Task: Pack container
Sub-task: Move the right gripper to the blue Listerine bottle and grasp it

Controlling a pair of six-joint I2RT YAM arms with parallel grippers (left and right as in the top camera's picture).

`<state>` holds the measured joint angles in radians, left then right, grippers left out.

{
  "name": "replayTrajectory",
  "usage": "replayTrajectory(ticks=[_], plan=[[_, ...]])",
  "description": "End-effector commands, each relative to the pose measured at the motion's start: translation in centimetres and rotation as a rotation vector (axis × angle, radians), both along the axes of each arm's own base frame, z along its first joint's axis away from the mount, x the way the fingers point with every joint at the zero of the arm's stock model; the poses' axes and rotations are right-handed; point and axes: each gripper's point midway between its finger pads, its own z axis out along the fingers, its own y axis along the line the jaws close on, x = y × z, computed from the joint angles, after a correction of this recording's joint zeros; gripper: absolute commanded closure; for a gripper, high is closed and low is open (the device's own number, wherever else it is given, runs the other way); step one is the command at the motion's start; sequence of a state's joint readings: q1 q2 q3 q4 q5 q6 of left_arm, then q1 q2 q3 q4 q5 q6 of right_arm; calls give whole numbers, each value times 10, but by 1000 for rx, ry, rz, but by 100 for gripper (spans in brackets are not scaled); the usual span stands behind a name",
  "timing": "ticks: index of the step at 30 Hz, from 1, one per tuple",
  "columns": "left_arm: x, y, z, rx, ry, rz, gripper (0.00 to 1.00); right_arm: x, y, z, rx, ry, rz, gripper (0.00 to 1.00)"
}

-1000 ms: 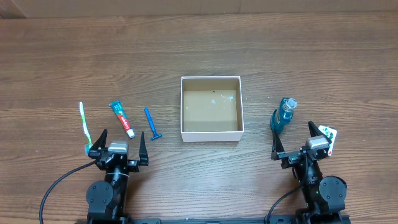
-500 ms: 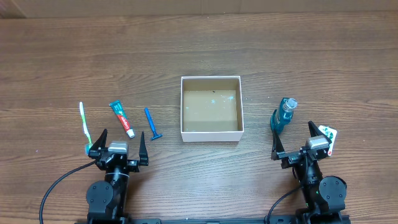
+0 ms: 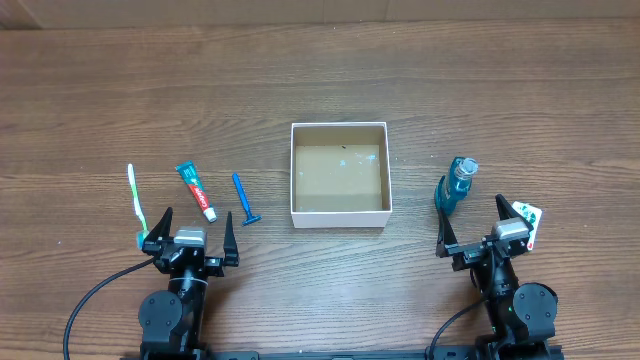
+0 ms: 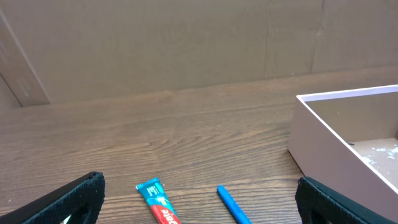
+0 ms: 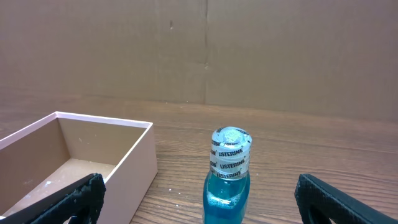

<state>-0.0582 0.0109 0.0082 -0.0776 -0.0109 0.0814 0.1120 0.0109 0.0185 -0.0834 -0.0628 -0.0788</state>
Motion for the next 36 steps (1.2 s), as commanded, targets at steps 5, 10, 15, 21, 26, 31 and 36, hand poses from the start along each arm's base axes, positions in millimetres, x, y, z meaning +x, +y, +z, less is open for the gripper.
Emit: replayTrajectory(ticks=[5,10,15,21,26,31,36], plan=[[0,0,0,-1,-4,-4,0,0,-1,-2,5,-3,-5,0],[0,0,0,-154,7,7,0,-1,-1,6,139,6,-6,0],[-14,2,40,-192,28,23,0,1,-9,39,186,24,-56,0],[-6,2,85,-177,253,44,0,47,-4,81,140,339,-85,0],[8,0,102,-155,556,70,0,75,11,85,101,759,-59,0],[16,-1,104,-148,689,76,0,84,1,74,163,903,-155,0],[14,0,100,-144,707,83,0,87,-16,16,158,1122,-248,0]])
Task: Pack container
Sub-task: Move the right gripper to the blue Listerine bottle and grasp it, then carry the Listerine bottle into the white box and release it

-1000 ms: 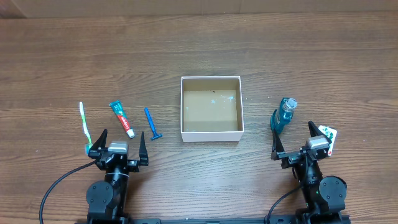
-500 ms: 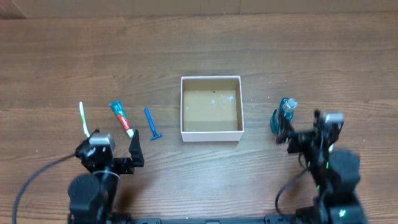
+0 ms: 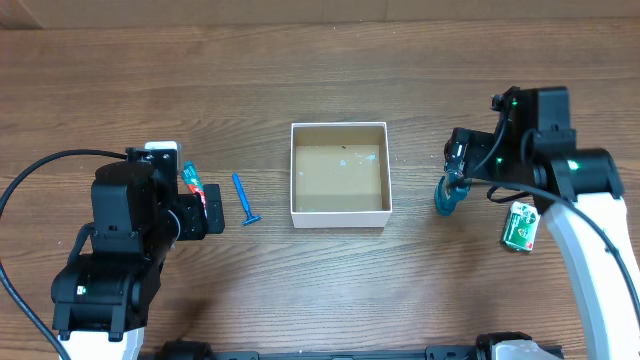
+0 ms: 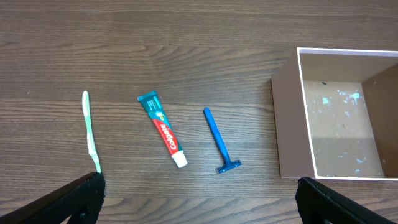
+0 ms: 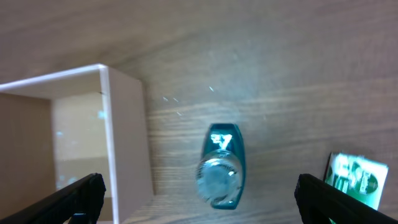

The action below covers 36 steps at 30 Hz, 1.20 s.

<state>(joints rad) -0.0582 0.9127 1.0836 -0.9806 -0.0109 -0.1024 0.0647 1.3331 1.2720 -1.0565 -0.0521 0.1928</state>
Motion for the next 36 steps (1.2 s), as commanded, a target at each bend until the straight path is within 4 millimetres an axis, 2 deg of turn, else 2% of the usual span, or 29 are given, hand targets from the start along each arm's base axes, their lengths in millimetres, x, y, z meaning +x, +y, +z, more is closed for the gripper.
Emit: replayTrajectory(ticks=[1,5,16,18,25,29,32,34,36], plan=[[1,0,11,-14,-27,8,0,6,-8,-27,-11,111,-45,0],[1,0,11,-14,-26,8,0,0,-8,-62,-21,232,-42,0],[4,1,5,-10,-4,11,0,2,-8,-103,-45,359,4,1],[4,1,5,-10,-3,11,0,3,-8,-103,-45,353,4,7],[4,1,5,-10,-3,11,0,6,-8,-102,-45,342,3,41],[4,1,5,-9,-3,11,0,6,-8,-102,-45,341,3,49],[4,1,5,-9,-1,11,0,6,-8,-102,-45,341,3,51],[4,1,4,-9,-1,11,0,6,-8,-102,-45,340,3,59],[4,1,5,-9,-1,11,0,7,-7,-102,-45,339,4,62]])
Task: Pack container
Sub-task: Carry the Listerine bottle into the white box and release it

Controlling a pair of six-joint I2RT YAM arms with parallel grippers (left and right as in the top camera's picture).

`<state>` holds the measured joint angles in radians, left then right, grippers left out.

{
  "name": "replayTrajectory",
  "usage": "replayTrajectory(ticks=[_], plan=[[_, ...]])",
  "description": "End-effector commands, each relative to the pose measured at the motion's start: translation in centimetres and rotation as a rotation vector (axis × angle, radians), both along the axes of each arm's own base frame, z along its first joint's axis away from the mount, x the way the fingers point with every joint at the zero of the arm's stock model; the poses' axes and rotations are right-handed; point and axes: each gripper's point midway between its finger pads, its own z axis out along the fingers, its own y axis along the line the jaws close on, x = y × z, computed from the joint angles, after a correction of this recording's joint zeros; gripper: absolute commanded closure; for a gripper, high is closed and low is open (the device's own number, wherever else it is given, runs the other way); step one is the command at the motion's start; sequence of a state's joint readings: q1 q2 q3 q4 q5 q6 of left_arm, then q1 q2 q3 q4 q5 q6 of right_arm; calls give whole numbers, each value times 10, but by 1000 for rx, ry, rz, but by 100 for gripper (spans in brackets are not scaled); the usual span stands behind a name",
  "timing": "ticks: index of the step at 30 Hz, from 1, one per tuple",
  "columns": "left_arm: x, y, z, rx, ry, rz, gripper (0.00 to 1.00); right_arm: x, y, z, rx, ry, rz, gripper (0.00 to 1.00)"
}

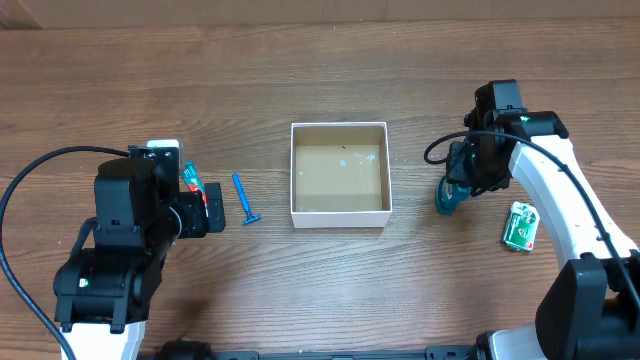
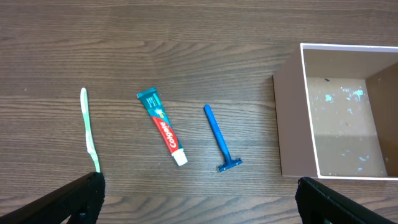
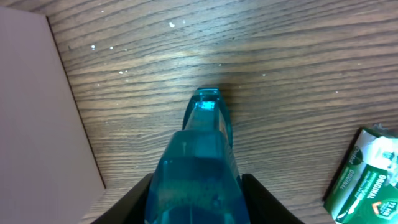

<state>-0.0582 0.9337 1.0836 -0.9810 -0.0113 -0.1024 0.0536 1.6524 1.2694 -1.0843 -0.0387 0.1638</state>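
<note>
An open white box (image 1: 340,218) stands mid-table, its wall showing in the wrist views (image 2: 289,124) (image 3: 37,112). Right of it stands a blue mouthwash bottle (image 1: 447,199) (image 3: 199,155). My right gripper (image 1: 462,174) (image 3: 196,199) has come down over the bottle and is shut on it, a finger pressed against each side. My left gripper (image 1: 200,212) (image 2: 199,199) hangs wide open above the table. Below it lie a toothbrush (image 2: 89,130), a toothpaste tube (image 2: 161,127) (image 1: 190,177) and a blue razor (image 2: 219,140) (image 1: 244,200). The left arm hides the toothbrush in the overhead view.
A green floss pack (image 1: 521,225) (image 3: 367,168) lies right of the bottle. The box is empty inside apart from some specks. A black cable loops off the left arm at the table's left side.
My right gripper was open high above the mouthwash bottle. Now it is low, with its fingers closed against the bottle's sides. The left arm has barely shifted.
Both arms first sat folded at the front edge with open grippers, the left facing the toothpaste and razor, the right facing the bottle. Then both were raised and looking down over those items. Now the right one grips the bottle while the left still hovers.
</note>
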Motion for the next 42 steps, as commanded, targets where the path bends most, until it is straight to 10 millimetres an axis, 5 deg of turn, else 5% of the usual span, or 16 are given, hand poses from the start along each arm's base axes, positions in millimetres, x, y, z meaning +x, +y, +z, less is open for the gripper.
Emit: replayTrajectory(ticks=[1,7,9,12,16,19,22,24,30,37,39,41,42], plan=[[2,1,10,-11,-23,11,0,2,-2,1,-3,-7,-8,63],[2,1,10,-11,-24,11,0,12,-1,32,2,-97,-8,85],[2,1,10,-11,-23,11,0,15,-1,64,6,-163,-7,96],[2,1,10,-11,-23,11,0,14,13,117,10,-251,50,96],[2,1,10,-11,-23,11,0,5,77,200,65,-423,221,96],[2,1,10,-11,-23,10,0,1,138,218,129,-504,275,96],[2,1,10,-11,-23,10,0,8,182,207,182,-498,273,96],[2,1,10,-11,-23,10,0,19,201,180,156,-453,255,96],[2,1,10,-11,-22,10,0,53,228,87,99,-289,152,96],[2,1,10,-11,-22,10,0,71,241,31,66,-230,149,96],[2,1,10,-11,-22,10,0,71,241,29,62,-226,153,83],[2,1,10,-11,-22,10,0,70,241,29,64,-222,154,44],[2,1,10,-11,-22,10,0,69,241,28,61,-218,154,39]])
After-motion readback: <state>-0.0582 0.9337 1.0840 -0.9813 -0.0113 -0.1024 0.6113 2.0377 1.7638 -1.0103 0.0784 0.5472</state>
